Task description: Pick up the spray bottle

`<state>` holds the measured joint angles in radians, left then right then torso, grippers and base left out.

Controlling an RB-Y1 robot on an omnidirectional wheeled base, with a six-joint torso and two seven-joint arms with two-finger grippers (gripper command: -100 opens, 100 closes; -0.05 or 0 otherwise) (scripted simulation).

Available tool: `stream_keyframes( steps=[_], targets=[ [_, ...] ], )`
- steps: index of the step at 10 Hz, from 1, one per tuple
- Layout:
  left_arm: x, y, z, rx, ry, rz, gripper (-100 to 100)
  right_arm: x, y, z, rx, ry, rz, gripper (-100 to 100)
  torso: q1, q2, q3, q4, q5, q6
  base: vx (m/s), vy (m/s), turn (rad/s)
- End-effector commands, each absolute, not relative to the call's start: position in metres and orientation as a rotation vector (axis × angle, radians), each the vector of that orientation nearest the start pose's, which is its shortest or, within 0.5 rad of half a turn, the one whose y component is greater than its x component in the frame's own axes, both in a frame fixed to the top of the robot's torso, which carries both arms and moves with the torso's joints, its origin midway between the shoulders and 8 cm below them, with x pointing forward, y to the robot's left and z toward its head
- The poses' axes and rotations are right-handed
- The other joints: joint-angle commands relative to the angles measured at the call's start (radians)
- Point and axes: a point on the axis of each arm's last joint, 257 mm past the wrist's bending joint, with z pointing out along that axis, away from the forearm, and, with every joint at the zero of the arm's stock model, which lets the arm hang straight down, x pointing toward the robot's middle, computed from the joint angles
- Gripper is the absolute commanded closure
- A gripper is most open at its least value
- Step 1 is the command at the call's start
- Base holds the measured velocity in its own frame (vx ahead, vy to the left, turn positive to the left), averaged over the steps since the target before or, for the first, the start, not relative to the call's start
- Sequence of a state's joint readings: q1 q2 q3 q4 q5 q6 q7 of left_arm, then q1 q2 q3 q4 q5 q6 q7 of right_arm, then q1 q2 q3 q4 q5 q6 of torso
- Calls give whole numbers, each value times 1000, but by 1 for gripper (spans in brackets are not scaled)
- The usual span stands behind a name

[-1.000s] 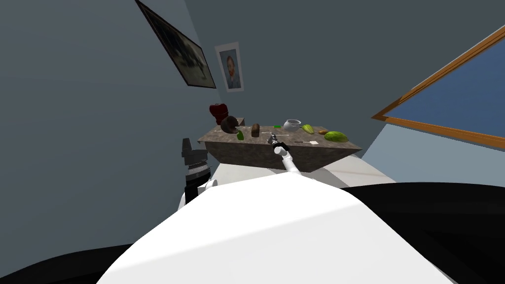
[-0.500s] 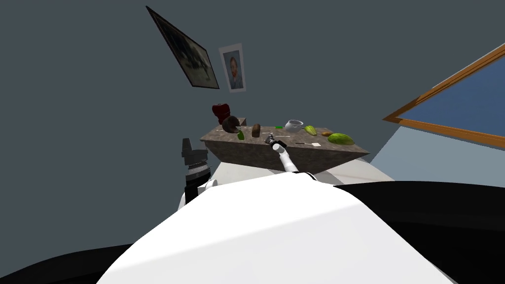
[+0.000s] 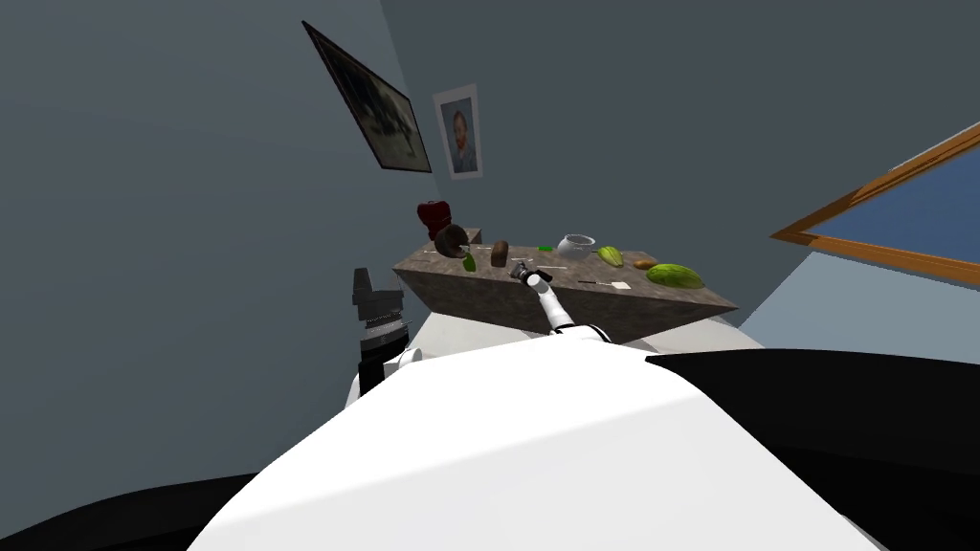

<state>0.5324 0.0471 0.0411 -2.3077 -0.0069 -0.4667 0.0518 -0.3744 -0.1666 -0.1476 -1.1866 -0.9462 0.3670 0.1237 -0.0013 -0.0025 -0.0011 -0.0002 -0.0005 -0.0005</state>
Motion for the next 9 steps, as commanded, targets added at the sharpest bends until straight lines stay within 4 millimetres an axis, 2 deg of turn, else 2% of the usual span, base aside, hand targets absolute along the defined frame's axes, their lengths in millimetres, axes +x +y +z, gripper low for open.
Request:
stream_keyframes(
  steps=[1, 2, 3, 4, 5, 6, 7, 8, 9],
  targets=[
    [340, 290, 21, -662, 663, -1287, 0, 627, -225, -271, -2455, -1391, -2029, -100, 0, 0, 0, 0, 0, 0, 25, -46, 84],
    [340, 290, 21, -662, 663, -1287, 0, 635, -210, -262, -2406, -1350, -2012, -100, 0, 0, 0, 0, 0, 1, 30, -52, 134],
    [340, 290, 21, -662, 663, -1287, 0, 632, -210, -274, -2420, -1346, -1970, -100, 0, 0, 0, 0, 0, 0, 31, -44, 79],
    [340, 290, 21, -662, 663, -1287, 0, 638, -196, -272, -2387, -1295, -1937, -100, 0, 0, 0, 0, 0, 1, 46, -42, 143],
    [340, 290, 21, -662, 663, -1287, 0, 636, -194, -277, -2382, -1303, -1914, -100, 0, -1, -1, 0, 0, 0, 46, -41, 100],
    [340, 290, 21, -662, 663, -1287, 0, 641, -178, -267, -2332, -1263, -1896, -100, 0, -1, -1, 0, 0, 1, 50, -46, 175],
    [340, 290, 21, -662, 663, -1287, 0, 638, -177, -277, -2342, -1261, -1860, -100, 0, -2, -1, 0, 0, 0, 45, -45, 83],
    [340, 290, 21, -662, 663, -1287, 0, 644, -160, -265, -2287, -1225, -1846, -100, 0, -1, -1, -1, 0, 1, 54, -38, 142],
    [340, 290, 21, -662, 663, -1287, 0, 640, -160, -276, -2299, -1223, -1811, -100, 1, -2, -1, -1, 0, 0, 50, -32, 94]
  ],
)
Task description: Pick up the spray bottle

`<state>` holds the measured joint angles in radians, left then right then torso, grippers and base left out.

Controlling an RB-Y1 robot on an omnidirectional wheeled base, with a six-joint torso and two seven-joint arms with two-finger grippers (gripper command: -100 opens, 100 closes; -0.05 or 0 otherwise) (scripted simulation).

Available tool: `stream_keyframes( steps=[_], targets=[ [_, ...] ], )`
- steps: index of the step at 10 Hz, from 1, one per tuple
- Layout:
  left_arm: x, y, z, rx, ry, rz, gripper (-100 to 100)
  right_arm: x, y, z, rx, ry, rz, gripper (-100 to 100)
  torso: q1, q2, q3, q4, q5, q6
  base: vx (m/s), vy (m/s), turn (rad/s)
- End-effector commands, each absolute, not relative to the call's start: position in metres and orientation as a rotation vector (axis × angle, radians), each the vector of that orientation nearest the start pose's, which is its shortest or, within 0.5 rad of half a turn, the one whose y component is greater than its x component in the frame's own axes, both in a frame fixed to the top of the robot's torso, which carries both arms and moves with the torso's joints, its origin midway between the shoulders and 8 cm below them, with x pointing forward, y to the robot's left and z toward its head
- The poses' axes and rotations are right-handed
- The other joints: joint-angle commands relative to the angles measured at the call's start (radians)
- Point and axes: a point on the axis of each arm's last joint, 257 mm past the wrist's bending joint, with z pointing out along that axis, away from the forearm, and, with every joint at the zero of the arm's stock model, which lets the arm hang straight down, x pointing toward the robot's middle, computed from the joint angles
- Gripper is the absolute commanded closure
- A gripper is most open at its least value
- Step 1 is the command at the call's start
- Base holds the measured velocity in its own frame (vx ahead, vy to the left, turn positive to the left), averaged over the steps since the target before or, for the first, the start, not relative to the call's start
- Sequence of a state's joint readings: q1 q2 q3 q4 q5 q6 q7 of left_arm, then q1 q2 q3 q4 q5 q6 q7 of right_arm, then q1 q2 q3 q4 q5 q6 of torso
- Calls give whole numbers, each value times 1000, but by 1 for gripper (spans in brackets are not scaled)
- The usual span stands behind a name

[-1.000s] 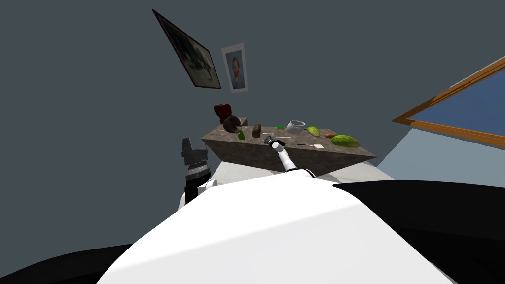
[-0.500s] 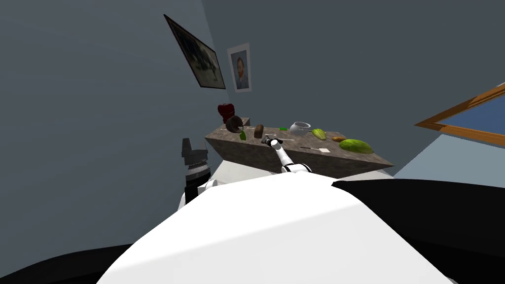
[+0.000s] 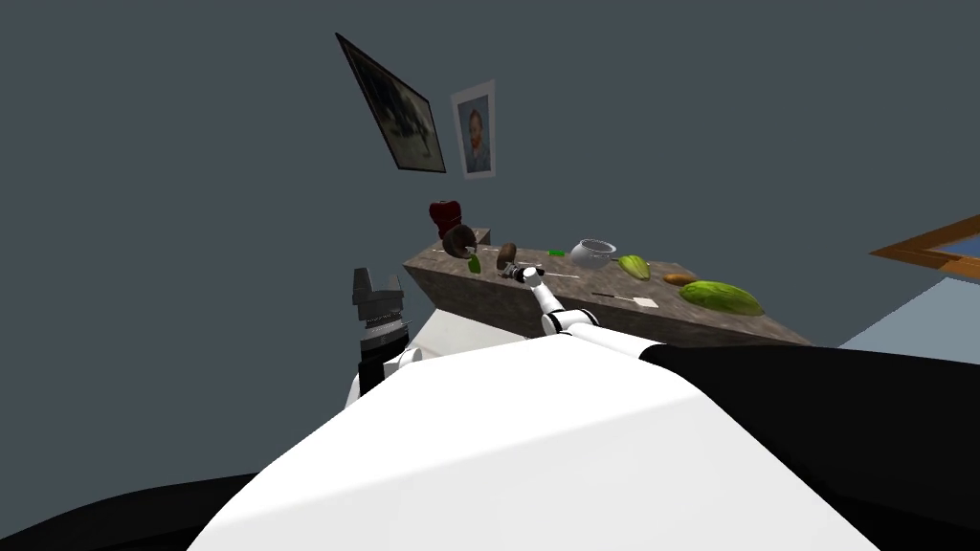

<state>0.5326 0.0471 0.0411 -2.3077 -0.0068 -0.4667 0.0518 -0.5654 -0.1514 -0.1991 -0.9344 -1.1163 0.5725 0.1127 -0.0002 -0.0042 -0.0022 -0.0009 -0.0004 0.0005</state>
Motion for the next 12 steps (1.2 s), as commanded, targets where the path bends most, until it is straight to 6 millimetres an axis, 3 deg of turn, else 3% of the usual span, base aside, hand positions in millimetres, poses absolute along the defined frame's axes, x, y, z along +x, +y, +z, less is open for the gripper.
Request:
stream_keyframes(
  steps=[1, 2, 3, 4, 6, 7, 8, 9, 12],
  targets=[
    [340, 290, 21, -663, 663, -1287, 0, 642, -144, -272, -2258, -1183, -1776, -100, 0, 0, 0, 0, 0, 0, 62, -46, 162],
    [340, 290, 21, -662, 663, -1287, 0, 641, -143, -274, -2256, -1186, -1765, -100, 0, -1, 0, 0, 0, -1, 51, -41, 85],
    [340, 290, 21, -663, 663, -1287, 0, 642, -126, -264, -2203, -1157, -1742, -100, 0, 0, 0, 0, 0, 0, 53, -46, 142],
    [340, 290, 21, -662, 663, -1287, 0, 640, -126, -271, -2213, -1152, -1721, -100, 0, 0, 0, 0, 0, -1, 50, -39, 89],
    [340, 290, 21, -662, 663, -1287, 0, 639, -94, -261, -2134, -1087, -1653, -100, 1, -1, 0, 0, 0, 0, 88, -45, 189],
    [340, 290, 21, -662, 663, -1287, 0, 638, -93, -261, -2127, -1093, -1645, -100, -1, -3, -2, 0, 0, -1, 100, -66, 67],
    [340, 290, 21, -663, 663, -1287, 0, 636, -77, -256, -2087, -1068, -1613, -100, -1, -3, -2, -1, 0, 1, 76, -63, 83],
    [340, 290, 21, -662, 663, -1287, 0, 636, -77, -256, -2087, -1068, -1613, -100, -1, -2, -1, 0, 0, 0, 51, -53, 64],
    [340, 290, 21, -663, 663, -1287, 0, 628, -37, -239, -1982, -1010, -1536, -100, -1, -2, -1, 0, 0, 0, 88, -68, 141]
  ],
)
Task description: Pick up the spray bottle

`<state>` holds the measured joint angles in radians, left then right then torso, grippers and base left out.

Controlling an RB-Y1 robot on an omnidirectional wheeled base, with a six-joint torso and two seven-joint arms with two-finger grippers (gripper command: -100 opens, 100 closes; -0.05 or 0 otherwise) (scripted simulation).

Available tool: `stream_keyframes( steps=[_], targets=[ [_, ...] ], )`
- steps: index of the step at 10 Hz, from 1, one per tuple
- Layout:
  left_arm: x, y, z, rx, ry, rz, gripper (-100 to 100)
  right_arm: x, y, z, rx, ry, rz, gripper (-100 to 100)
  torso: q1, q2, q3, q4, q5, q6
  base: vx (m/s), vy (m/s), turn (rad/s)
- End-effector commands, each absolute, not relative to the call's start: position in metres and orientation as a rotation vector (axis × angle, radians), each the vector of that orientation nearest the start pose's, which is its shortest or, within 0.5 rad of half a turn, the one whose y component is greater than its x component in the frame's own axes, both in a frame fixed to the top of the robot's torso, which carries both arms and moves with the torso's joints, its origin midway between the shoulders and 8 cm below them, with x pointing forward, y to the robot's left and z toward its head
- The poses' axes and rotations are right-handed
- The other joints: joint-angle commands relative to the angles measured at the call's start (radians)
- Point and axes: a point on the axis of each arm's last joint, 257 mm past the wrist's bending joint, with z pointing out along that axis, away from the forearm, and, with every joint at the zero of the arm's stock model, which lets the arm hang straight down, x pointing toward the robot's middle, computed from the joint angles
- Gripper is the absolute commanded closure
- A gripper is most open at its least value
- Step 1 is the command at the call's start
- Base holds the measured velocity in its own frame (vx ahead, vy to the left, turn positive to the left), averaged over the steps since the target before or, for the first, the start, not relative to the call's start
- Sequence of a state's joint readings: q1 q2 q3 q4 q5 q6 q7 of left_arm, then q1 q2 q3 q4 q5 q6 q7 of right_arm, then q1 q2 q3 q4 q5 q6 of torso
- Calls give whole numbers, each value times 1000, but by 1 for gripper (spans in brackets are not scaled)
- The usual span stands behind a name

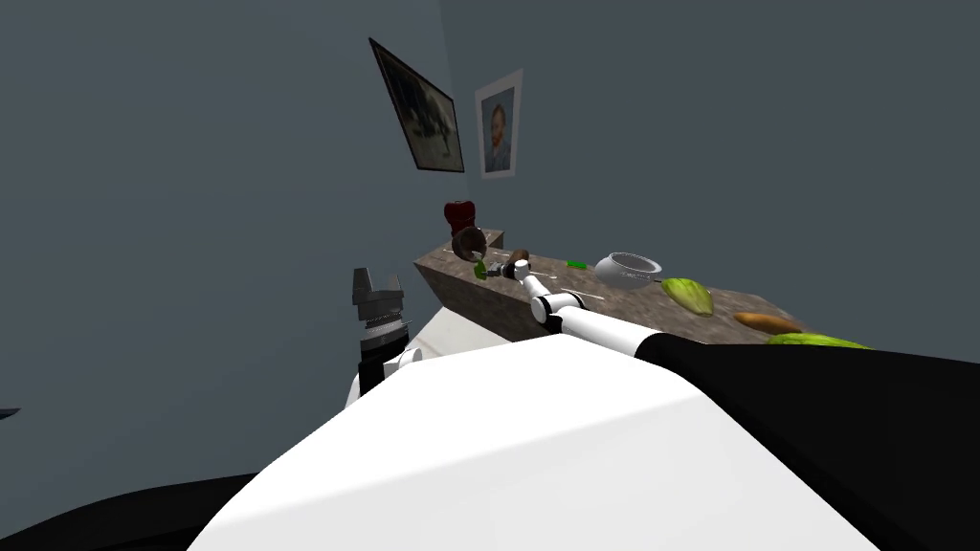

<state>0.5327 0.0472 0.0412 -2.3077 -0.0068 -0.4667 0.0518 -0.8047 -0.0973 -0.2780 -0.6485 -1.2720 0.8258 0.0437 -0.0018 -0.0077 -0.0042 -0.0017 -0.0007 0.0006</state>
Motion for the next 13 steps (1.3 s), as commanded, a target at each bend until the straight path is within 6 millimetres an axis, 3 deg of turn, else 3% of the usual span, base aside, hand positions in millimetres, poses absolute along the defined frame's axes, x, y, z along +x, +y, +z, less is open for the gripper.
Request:
stream_keyframes(
  steps=[1, 2, 3, 4, 5, 8, 9, 13],
  targets=[
    [340, 290, 21, -663, 663, -1287, 0, 625, -26, -234, -1955, -997, -1518, -100, 0, 0, 0, 0, 0, 0, 114, -110, 112],
    [340, 291, 21, -662, 663, -1287, 0, 623, -17, -230, -1934, -987, -1503, -100, -2, -1, 0, 0, 0, 1, 118, -91, 65],
    [340, 291, 21, -663, 663, -1287, 0, 626, -23, -232, -1949, -994, -1514, -100, -1, -1, -1, 0, 0, 1, 17, -9, 9],
    [340, 290, 21, -663, 663, -1287, 0, 625, -22, -231, -1945, -993, -1512, 0, 3, 4, 2, 0, 0, 1, 0, 0, 0],
    [340, 290, 21, -663, 663, -1287, 0, 636, -52, -243, -2045, -957, -1516, -100, 4, 6, 3, 1, 1, 1, -81, -100, 291],
    [340, 290, 21, -662, 663, -1287, 0, 640, -55, -243, -2065, -905, -1515, -100, -1, 12, 7, 3, 0, 0, -62, -76, 225],
    [340, 290, 21, -663, 663, -1287, 0, 650, -87, -253, -2158, -875, -1531, -100, 2, 9, 5, 2, 0, 1, -80, -96, 282],
    [340, 290, 21, -663, 663, -1287, 0, 653, -90, -253, -2175, -810, -1527, -100, 2, 9, 5, 2, 0, 1, -46, -55, 162]
  ],
)
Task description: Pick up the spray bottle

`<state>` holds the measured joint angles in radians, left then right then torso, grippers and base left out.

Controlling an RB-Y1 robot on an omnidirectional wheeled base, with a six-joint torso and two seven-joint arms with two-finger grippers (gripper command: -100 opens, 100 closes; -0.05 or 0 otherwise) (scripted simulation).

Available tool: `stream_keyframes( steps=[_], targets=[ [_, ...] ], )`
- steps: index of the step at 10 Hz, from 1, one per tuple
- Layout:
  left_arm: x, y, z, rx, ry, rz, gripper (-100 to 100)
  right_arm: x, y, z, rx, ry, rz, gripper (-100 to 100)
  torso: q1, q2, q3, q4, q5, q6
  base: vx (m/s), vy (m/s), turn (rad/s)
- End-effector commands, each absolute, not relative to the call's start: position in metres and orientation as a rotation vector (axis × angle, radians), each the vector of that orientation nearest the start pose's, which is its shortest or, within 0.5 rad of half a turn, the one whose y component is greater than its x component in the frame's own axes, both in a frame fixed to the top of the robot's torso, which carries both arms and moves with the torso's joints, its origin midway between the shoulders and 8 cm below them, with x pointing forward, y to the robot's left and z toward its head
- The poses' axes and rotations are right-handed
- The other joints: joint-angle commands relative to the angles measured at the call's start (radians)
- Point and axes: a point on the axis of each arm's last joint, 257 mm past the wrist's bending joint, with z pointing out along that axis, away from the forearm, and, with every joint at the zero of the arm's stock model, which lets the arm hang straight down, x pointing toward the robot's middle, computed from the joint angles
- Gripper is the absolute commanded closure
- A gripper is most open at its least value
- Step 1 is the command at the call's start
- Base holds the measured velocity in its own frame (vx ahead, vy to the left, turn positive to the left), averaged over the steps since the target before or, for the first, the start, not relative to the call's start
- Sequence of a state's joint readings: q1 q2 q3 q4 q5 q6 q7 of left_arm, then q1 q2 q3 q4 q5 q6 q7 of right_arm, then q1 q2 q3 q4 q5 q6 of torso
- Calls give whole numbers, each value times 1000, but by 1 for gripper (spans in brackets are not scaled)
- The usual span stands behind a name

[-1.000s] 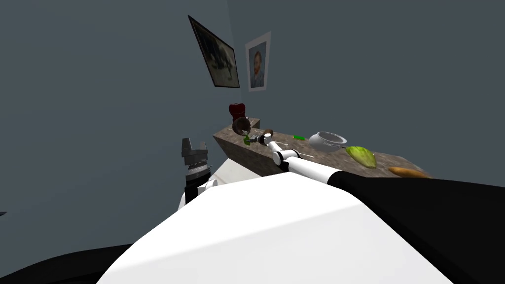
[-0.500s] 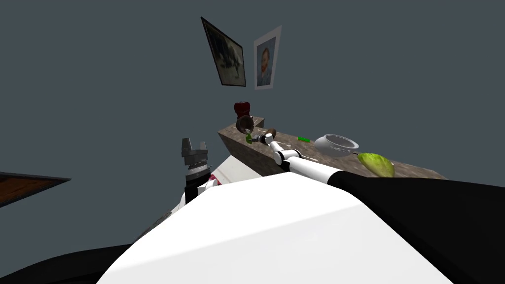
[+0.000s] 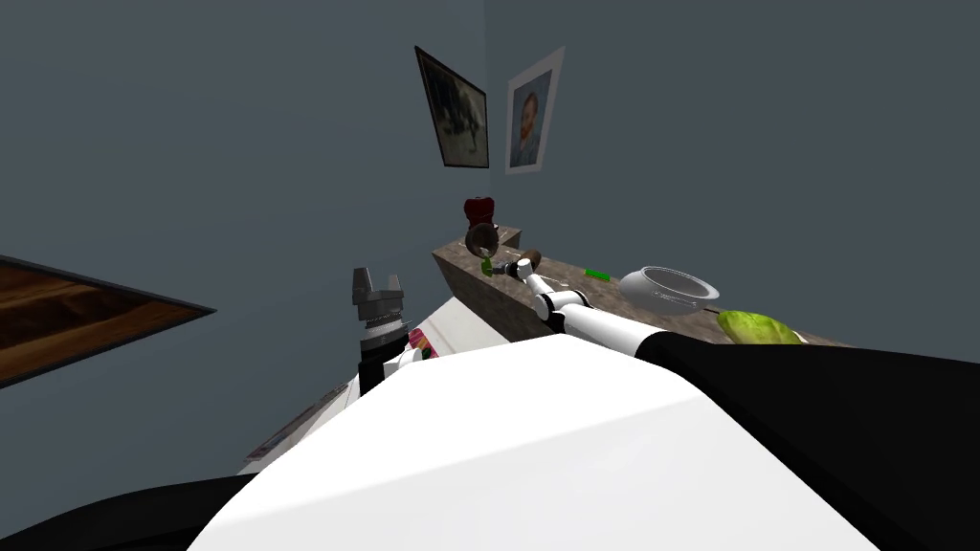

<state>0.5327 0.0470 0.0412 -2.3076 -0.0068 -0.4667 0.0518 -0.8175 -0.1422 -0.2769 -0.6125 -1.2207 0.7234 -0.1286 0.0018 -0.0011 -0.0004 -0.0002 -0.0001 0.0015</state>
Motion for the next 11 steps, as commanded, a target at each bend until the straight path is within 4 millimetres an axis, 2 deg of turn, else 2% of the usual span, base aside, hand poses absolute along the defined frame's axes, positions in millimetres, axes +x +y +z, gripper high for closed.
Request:
stream_keyframes(
  steps=[1, 5, 6, 9, 10, 11],
  targets=[
    [340, 290, 21, -663, 663, -1287, 0, 653, -90, -253, -2175, -810, -1527, -100, 0, 0, 0, 0, 0, 0, 11, 12, -37],
    [340, 290, 21, -663, 663, -1287, 0, 653, -90, -253, -2175, -810, -1527, -100, 1, -1, -1, 0, 0, 0, 1, 1, -2],
    [340, 290, 21, -663, 663, -1287, 0, 660, -118, -260, -2253, -802, -1547, -100, 0, -1, -1, 0, 0, 0, -43, -64, 347],
    [340, 290, 21, -663, 663, -1287, 0, 660, -118, -260, -2255, -744, -1526, -100, -2, 1, 1, 0, 0, 0, -26, -31, 95],
    [340, 290, 21, -663, 663, -1287, 0, 665, -145, -265, -2327, -743, -1555, -100, 0, -1, 0, 0, 0, 0, -42, -62, 272],
    [340, 290, 21, -662, 663, -1287, 0, 665, -145, -265, -2327, -675, -1532, -100, -3, 2, 1, 0, -1, -1, -65, -74, 226]
  ],
)
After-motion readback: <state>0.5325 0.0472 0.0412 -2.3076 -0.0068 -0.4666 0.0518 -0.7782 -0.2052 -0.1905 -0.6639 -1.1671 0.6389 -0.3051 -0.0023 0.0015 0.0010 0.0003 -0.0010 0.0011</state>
